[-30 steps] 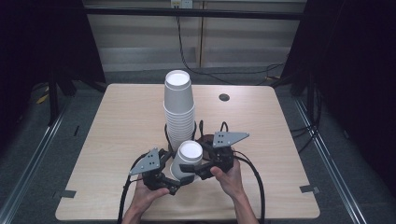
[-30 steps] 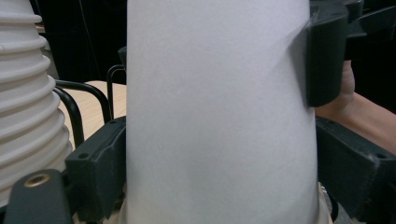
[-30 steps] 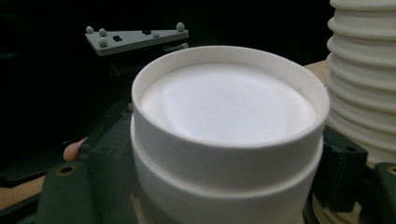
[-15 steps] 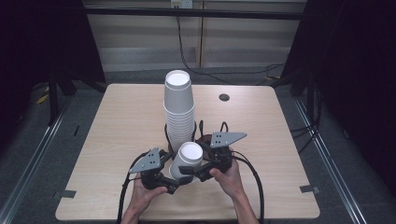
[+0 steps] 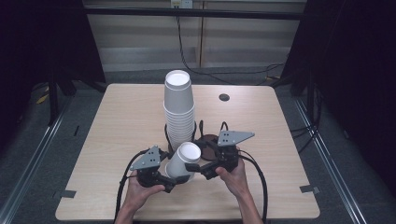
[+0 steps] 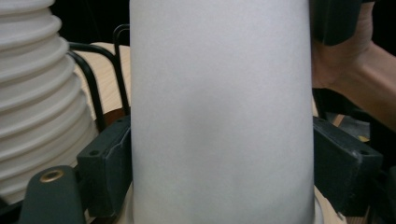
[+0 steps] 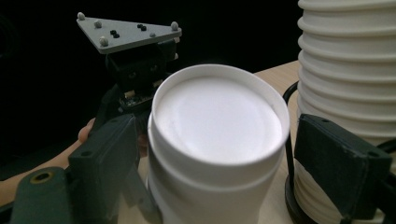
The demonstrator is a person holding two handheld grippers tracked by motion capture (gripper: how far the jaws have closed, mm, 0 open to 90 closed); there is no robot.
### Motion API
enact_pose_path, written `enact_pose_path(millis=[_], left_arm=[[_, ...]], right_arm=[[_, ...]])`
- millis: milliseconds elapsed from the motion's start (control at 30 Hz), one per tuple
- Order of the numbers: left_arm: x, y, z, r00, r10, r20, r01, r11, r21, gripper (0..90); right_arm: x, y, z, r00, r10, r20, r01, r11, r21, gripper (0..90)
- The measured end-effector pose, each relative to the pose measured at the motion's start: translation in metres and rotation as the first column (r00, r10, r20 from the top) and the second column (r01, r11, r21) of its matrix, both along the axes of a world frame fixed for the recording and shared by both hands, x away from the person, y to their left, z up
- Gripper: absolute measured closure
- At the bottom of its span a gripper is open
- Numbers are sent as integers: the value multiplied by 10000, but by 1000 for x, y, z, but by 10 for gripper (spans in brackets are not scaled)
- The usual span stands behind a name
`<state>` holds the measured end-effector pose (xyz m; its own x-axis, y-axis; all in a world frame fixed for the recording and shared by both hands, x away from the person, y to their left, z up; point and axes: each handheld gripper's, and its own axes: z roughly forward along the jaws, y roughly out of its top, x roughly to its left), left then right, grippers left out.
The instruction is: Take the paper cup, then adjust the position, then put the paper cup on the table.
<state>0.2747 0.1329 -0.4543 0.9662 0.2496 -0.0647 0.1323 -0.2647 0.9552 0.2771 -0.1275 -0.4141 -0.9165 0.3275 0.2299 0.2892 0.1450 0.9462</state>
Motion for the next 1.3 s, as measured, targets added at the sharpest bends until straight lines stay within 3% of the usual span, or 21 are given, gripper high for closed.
enact_pose_path(millis=[400,567,667,800,900,1067,1167,1300], left_arm=[[4,7,-1,9997,229,30,-231,9964,818,173],[4,9,0,9998,220,-7,-217,9926,1192,173],[5,7,2,9999,126,119,-145,9826,1852,173],[5,8,6,9998,34,174,-69,9785,2060,174],[5,8,9,9997,41,221,-95,9680,2507,174],[4,6,15,9993,-261,270,168,9545,2976,174],[4,3,16,9986,-402,342,257,9364,3500,173],[4,-1,14,9986,-456,264,325,9272,3731,173]], right_arm=[[-2,-9,2,9999,-84,-111,80,9991,-407,131],[-2,-9,1,9998,-8,-201,-8,9968,-796,131],[-2,-9,0,9995,78,-300,-109,9944,-1054,130],[-1,-10,-1,9987,225,-458,-289,9888,-1461,130],[-1,-9,-2,9984,273,-498,-353,9854,-1665,131],[0,-9,-2,9969,409,-669,-552,9719,-2290,133],[0,-9,-4,9963,439,-739,-618,9634,-2610,133],[-2,-9,-4,9956,583,-730,-778,9501,-3021,135]])
